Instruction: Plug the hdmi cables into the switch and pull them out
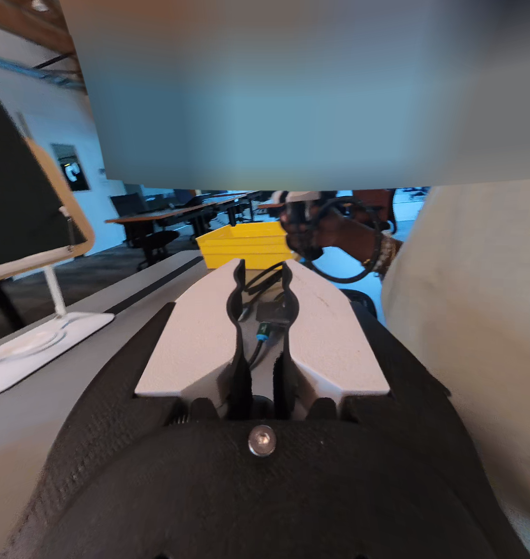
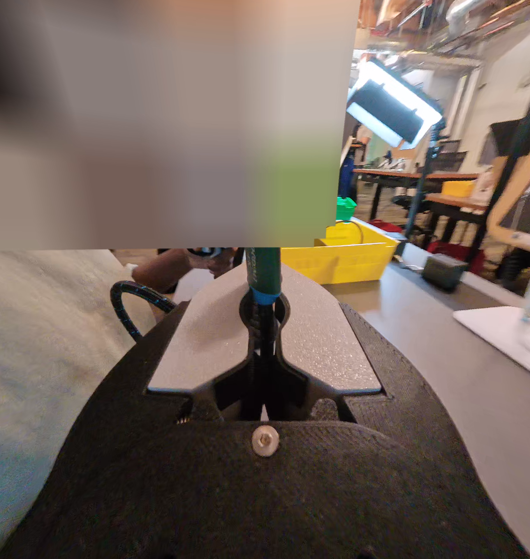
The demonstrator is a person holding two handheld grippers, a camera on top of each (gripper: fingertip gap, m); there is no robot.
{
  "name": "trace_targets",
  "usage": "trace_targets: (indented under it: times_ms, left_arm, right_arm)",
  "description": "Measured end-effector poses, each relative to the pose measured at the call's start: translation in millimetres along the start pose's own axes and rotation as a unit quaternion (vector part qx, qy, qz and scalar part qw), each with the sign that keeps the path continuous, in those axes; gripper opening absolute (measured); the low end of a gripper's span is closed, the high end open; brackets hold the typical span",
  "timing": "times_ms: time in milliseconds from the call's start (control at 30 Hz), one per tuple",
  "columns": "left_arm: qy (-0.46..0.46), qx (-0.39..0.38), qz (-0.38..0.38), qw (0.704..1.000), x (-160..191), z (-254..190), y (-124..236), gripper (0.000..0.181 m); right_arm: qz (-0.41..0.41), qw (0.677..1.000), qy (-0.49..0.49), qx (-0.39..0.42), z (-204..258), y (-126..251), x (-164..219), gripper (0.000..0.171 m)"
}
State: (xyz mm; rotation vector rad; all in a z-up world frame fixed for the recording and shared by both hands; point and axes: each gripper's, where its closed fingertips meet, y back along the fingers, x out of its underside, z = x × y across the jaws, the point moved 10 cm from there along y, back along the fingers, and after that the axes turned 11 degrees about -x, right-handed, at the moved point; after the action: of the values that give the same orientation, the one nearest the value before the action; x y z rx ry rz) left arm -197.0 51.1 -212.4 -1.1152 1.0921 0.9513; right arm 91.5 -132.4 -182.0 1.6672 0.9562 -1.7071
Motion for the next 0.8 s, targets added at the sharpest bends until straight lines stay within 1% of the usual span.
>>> trace_targets:
  times_ms: [133,200,233,300,367,467,567,633,700,800]
  left_arm:
    - [0.029,-0.043,0.014,0.999,11,4,-15,0.028]
    - [0.055,-0.044,0.017,0.997,20,0,-31,0.031]
    - [0.070,-0.031,0.018,0.997,25,-5,-40,0.032]
    - [0.098,0.001,0.021,0.995,35,-16,-59,0.036]
    - [0.126,0.014,0.016,0.992,41,-26,-78,0.041]
    - [0.166,0.038,0.003,0.985,47,-37,-102,0.046]
    - [0.177,0.071,0.018,0.981,54,-45,-117,0.047]
    - [0.189,0.073,0.006,0.979,56,-44,-117,0.043]
    - [0.199,0.071,0.011,0.977,58,-41,-115,0.033]
    - [0.183,0.087,0.027,0.979,61,-42,-112,0.028]
  right_arm:
    - [0.013,0.998,0.050,0.029,12,25,-8,0.009]
    - [0.013,0.997,0.059,0.040,13,27,-8,0.008]
    - [0.013,0.997,0.060,0.040,13,25,-6,0.008]
    - [0.016,0.998,0.062,0.026,12,15,-2,0.008]
    - [0.025,0.997,0.067,0.002,9,-1,4,0.009]
    - [0.067,0.994,0.082,-0.041,5,-32,12,0.009]
    - [0.092,0.987,0.104,-0.085,3,-60,16,0.009]
    - [0.091,0.983,0.109,-0.117,4,-70,15,0.009]
    - [0.071,0.984,0.112,-0.117,3,-73,13,0.009]
    - [0.071,0.983,0.101,-0.133,2,-77,16,0.009]
